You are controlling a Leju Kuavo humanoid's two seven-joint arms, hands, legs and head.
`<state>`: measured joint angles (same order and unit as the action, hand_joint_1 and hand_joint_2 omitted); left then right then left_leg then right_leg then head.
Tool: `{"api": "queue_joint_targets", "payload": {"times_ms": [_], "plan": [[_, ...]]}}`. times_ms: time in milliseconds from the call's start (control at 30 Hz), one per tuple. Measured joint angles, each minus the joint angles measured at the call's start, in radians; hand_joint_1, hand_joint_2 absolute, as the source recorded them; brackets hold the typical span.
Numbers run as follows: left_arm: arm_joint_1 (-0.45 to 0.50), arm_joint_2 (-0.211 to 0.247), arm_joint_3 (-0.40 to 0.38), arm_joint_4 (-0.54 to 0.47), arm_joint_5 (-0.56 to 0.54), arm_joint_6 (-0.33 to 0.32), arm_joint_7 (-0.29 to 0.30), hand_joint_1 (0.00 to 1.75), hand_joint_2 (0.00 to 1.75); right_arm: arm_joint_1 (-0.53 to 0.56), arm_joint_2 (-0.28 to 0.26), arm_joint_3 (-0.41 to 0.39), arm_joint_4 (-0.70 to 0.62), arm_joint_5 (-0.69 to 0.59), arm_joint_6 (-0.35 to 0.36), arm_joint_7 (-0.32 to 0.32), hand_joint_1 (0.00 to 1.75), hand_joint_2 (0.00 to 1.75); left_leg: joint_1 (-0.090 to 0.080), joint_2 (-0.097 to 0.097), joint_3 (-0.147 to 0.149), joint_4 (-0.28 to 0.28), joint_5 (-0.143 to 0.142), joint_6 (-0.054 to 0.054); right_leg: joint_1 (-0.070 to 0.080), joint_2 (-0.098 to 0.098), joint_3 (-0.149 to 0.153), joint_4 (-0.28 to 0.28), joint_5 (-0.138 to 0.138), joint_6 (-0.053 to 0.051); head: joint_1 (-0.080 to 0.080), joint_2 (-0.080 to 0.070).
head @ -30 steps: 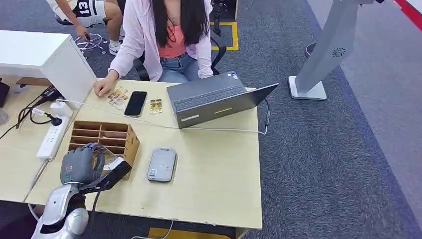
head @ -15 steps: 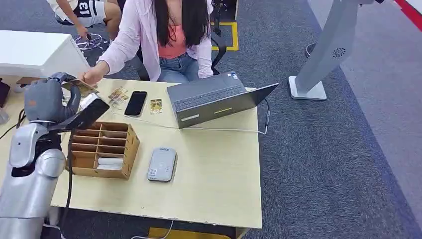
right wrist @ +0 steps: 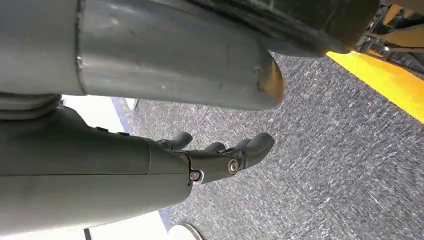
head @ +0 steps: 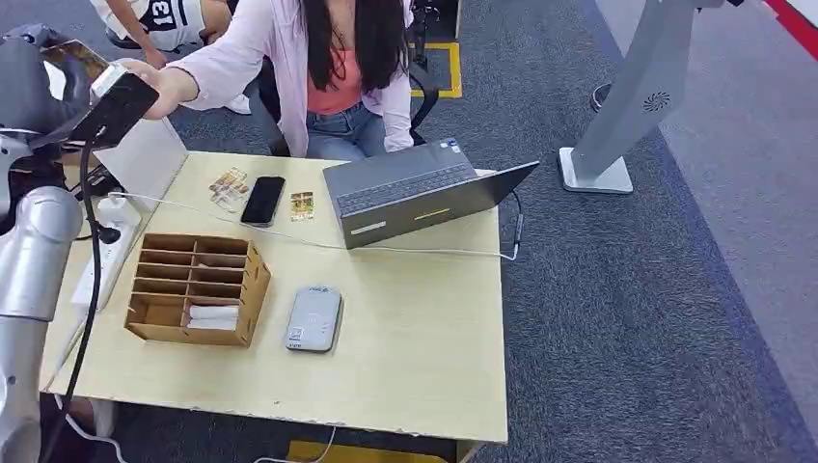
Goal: Pass the card to the sensor for recognition and then transmit it.
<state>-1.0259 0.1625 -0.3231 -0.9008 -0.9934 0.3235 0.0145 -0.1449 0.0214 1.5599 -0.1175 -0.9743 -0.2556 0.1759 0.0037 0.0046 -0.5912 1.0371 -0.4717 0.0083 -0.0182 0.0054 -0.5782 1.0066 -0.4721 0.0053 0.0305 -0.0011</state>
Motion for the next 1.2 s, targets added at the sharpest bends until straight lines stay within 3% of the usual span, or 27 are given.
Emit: {"api": "queue_joint_targets", "payload": {"times_ms": [400, 533, 567, 800, 867, 933, 1200], "plan": [[-0.011, -0.012, -0.001, 0.083, -0.005, 0.001, 0.000, 1.75, 1.75, 0.000, 0.000, 0.000, 0.000, 0.000, -0.002, 0.000, 0.00, 0.00, 0.000, 0.002, -0.001, 0.000, 0.000, 0.000, 0.000, 0.002, -0.002, 0.000, 0.000, 0.000, 0.000, 0.000], [-0.026, -0.013, -0.001, 0.108, -0.027, 0.000, 0.027, 1.75, 1.75, 0.000, 0.000, 0.000, 0.000, 0.011, 0.002, 0.000, 0.00, 0.00, 0.000, 0.002, -0.002, 0.000, 0.000, 0.000, 0.000, 0.002, -0.003, 0.000, 0.000, 0.000, 0.000, 0.000], [-0.032, -0.014, -0.001, 0.122, -0.029, 0.000, 0.028, 0.02, 1.75, 0.000, 0.000, 0.000, 0.000, 0.012, 0.003, 0.000, 0.00, 0.00, 0.000, 0.002, -0.002, 0.000, 0.000, 0.000, 0.000, 0.002, -0.003, 0.000, 0.000, 0.000, 0.000, 0.000], [-0.039, -0.017, -0.001, 0.189, -0.035, 0.067, 0.019, 0.00, 1.75, 0.000, 0.000, 0.000, 0.000, 0.013, 0.004, 0.010, 0.00, 0.00, 0.000, 0.001, -0.002, 0.000, 0.000, 0.000, 0.000, 0.002, -0.003, 0.000, 0.000, 0.000, 0.000, 0.000], [-0.031, -0.017, 0.001, 0.192, 0.019, 0.140, -0.063, 0.00, 1.75, 0.000, 0.000, 0.000, 0.000, 0.003, 0.003, 0.010, 0.00, 0.00, 0.000, 0.001, -0.003, 0.000, 0.000, 0.000, 0.000, 0.002, -0.002, 0.001, 0.000, 0.000, 0.000, 0.000], [0.036, -0.010, 0.013, 0.122, 0.049, 0.210, -0.133, 0.00, 1.75, 0.000, 0.000, 0.000, 0.000, -0.002, 0.003, 0.009, 0.00, 0.00, -0.001, 0.002, 0.000, -0.001, 0.000, 0.000, -0.001, 0.002, -0.001, 0.001, 0.000, 0.000, 0.000, 0.000], [0.267, 0.001, 0.076, -0.113, 0.129, 0.263, -0.216, 0.00, 1.75, 0.003, 0.000, 0.000, 0.000, -0.021, 0.000, 0.015, 0.00, 0.00, -0.001, 0.001, -0.002, -0.001, 0.000, 0.000, -0.001, 0.001, -0.001, 0.001, -0.001, 0.000, -0.002, 0.000]]}}
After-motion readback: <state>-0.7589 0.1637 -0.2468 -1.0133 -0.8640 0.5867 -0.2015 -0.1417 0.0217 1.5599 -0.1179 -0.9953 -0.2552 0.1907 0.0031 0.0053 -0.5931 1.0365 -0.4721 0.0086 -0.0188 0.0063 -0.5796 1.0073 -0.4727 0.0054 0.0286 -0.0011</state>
